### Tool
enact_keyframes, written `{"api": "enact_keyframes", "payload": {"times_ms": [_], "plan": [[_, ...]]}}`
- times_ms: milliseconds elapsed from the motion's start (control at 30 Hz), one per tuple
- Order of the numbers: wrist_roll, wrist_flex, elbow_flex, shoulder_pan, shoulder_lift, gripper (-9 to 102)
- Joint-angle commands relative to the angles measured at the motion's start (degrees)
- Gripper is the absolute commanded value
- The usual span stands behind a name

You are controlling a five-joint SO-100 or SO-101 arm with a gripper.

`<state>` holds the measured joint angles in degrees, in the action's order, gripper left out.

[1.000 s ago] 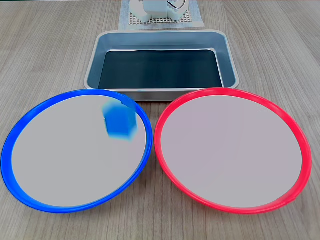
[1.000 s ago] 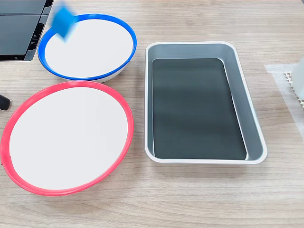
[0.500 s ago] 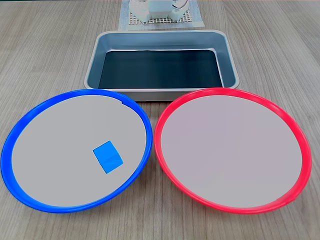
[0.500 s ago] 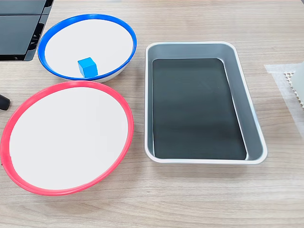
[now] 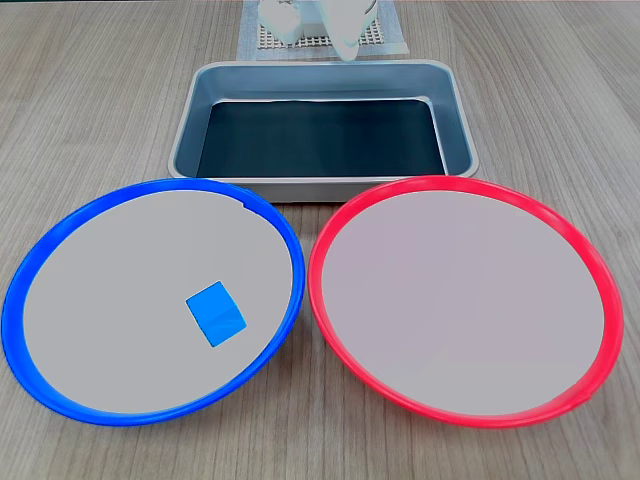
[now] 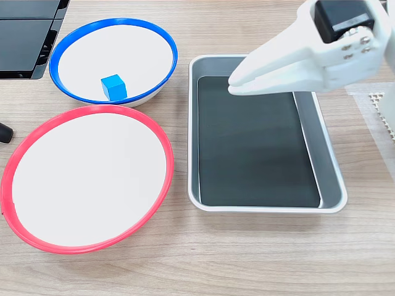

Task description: Move a blue block from tray to blue dish

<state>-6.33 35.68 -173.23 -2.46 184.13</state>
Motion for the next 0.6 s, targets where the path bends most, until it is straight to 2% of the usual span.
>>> {"api": "enact_keyframes", "payload": {"times_ms": [0, 333, 567], "plan": [[4.5, 7.2, 0.0, 1.4, 4.3, -1], [13.4, 21.3, 0.0, 6.2, 6.7, -1], [14.8, 21.4, 0.0, 6.3, 6.6, 0]]}}
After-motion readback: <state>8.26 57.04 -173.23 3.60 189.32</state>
